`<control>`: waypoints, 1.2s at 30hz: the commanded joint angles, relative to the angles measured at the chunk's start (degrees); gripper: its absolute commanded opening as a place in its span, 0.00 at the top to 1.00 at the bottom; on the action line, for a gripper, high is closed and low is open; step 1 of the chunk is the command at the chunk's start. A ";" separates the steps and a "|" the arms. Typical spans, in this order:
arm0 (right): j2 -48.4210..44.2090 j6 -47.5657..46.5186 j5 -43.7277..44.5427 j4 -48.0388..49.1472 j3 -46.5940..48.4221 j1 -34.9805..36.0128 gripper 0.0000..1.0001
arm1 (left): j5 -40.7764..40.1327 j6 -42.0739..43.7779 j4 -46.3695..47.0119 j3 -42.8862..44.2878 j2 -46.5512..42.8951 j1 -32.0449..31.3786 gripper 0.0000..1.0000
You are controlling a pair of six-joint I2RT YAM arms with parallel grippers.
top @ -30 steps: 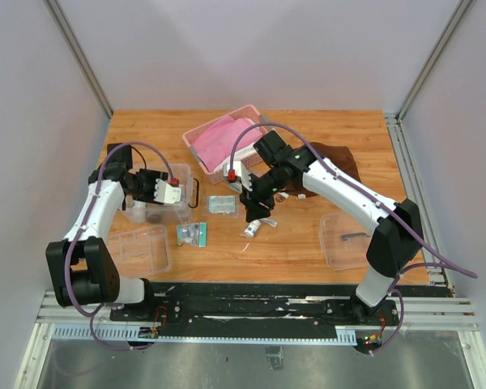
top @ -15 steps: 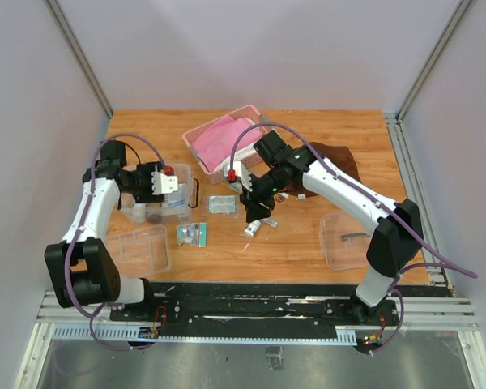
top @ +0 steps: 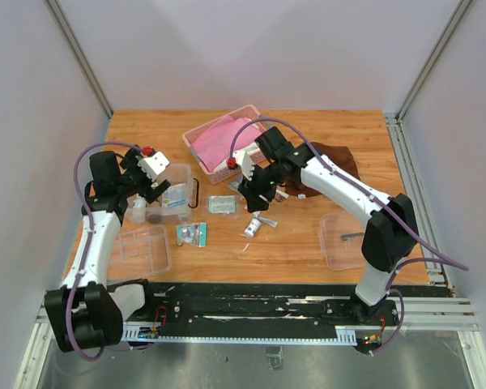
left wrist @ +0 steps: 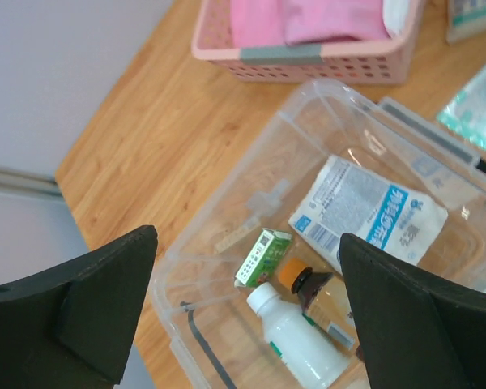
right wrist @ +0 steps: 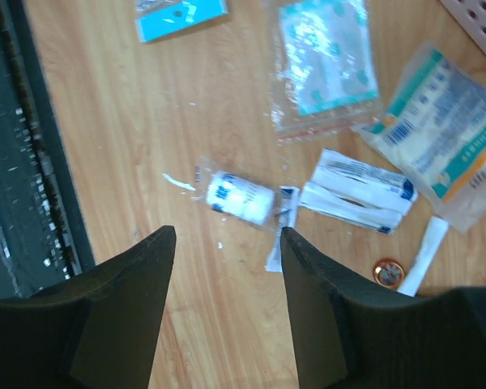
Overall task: Organize the medicine kit
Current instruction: Place the medical item at the medicine box, then pick up the medical item at the center of the board.
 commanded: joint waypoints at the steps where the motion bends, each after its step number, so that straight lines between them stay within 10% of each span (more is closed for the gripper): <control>1: 3.76 8.14 6.97 3.38 2.13 -3.66 0.41 | -3.02 -18.95 12.80 -3.23 -5.50 0.29 0.01; 23: 29.02 28.89 -1.11 6.21 19.25 -19.07 0.36 | 3.64 -32.37 15.07 -7.01 -12.81 0.19 0.01; 36: 35.87 33.68 -10.82 7.19 22.61 -20.87 0.50 | 5.50 -31.96 14.95 -7.64 -12.77 0.28 0.01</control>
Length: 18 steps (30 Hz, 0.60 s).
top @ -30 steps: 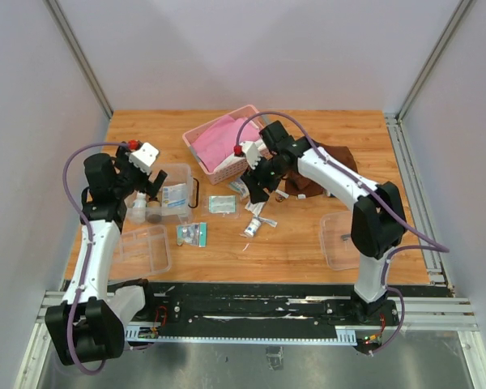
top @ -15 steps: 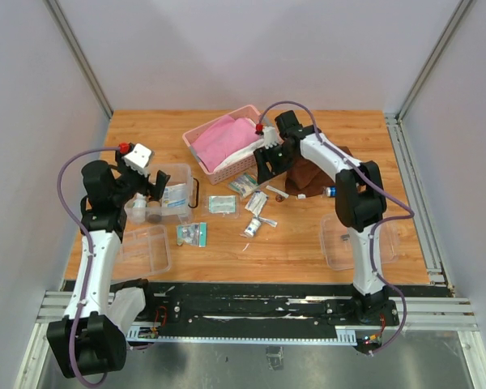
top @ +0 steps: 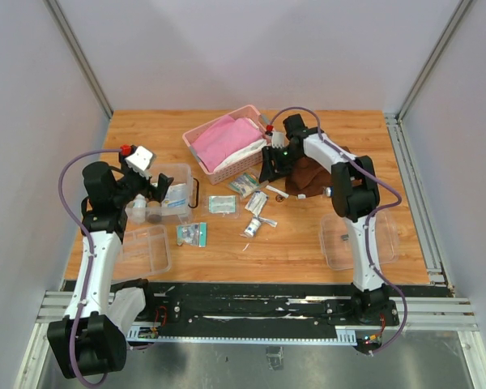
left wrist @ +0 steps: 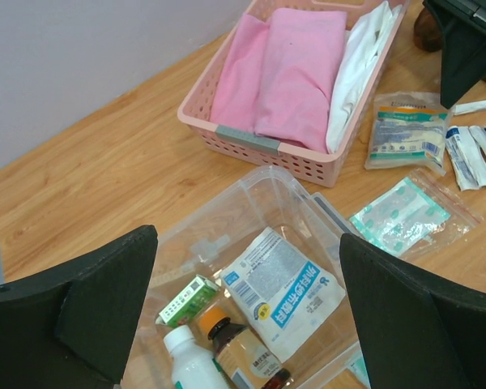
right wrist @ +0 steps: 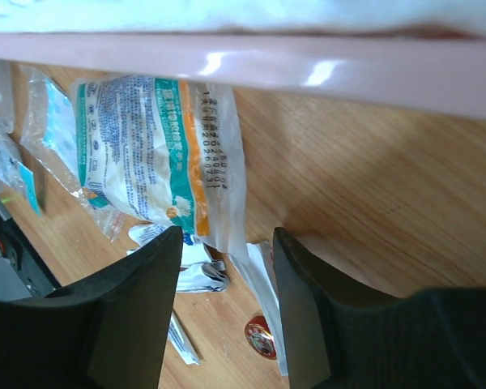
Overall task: Organize the medicine kit
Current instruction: Pick up the medical item at the center of the board.
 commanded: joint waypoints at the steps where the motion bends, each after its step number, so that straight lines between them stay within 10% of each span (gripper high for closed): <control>1: 1.43 2.67 -4.84 0.48 2.35 -0.06 0.52 | 1.43 -0.28 1.31 -0.56 -0.76 0.20 0.01; 18: 0.19 2.56 -14.88 1.83 4.58 -0.72 0.99 | 1.40 -5.89 3.38 0.48 -0.99 0.21 0.01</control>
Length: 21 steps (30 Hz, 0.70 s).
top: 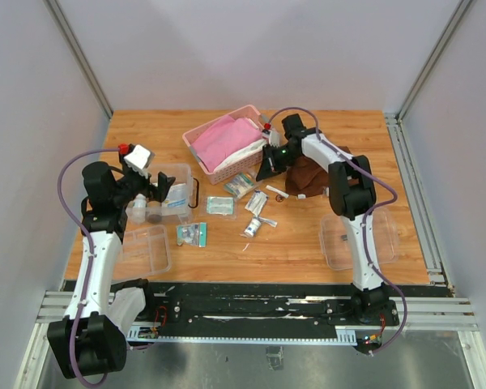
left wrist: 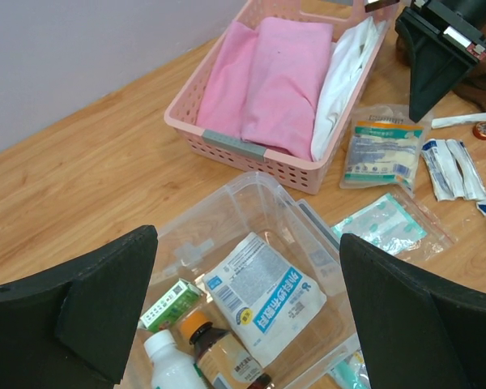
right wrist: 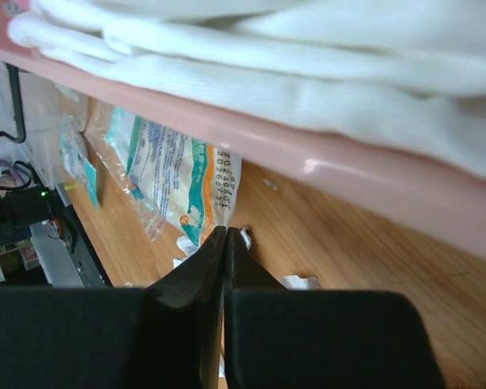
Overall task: Organize the medicine kit
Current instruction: Pick up the medical item at the center of the board.
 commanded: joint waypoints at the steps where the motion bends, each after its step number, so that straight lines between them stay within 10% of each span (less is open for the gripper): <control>1: -4.04 -0.85 -5.34 0.12 1.62 -0.80 1.00 | 0.06 -2.75 3.67 0.41 -0.90 0.19 0.01; 21: -28.89 -15.09 -14.60 -4.08 -5.79 1.39 0.99 | 25.32 1.27 0.46 3.23 -0.57 -0.39 0.20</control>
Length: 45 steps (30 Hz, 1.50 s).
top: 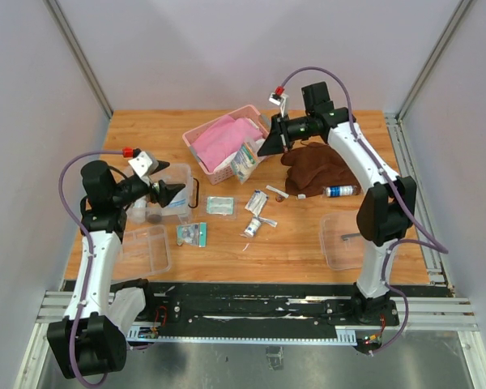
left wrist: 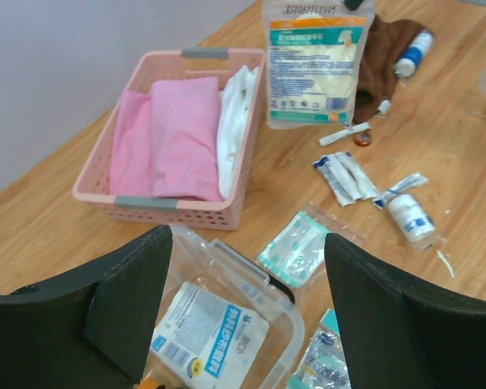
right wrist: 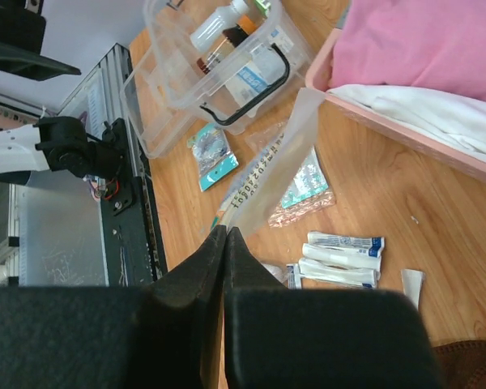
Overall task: Organize the medicine kit
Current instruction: Pick up the medical item at the center of the board, then place the medical item at the medicine box.
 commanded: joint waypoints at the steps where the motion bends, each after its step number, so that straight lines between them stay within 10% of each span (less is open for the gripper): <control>1: -5.01 -8.67 -2.34 -5.07 -1.17 2.12 1.00 | 8.91 1.01 -1.47 3.39 -0.49 -0.54 0.21; 15: -14.22 -34.08 7.39 -21.43 -4.05 18.68 1.00 | 12.28 16.74 -18.96 12.55 4.32 -13.08 0.20; 26: -17.32 -37.34 7.46 -22.27 -7.73 23.47 1.00 | 17.73 16.58 -20.41 12.05 7.71 -21.45 0.15; 45: -19.50 -42.55 12.33 -24.06 -10.46 25.02 1.00 | 3.58 28.60 -32.71 17.28 5.14 -21.93 0.12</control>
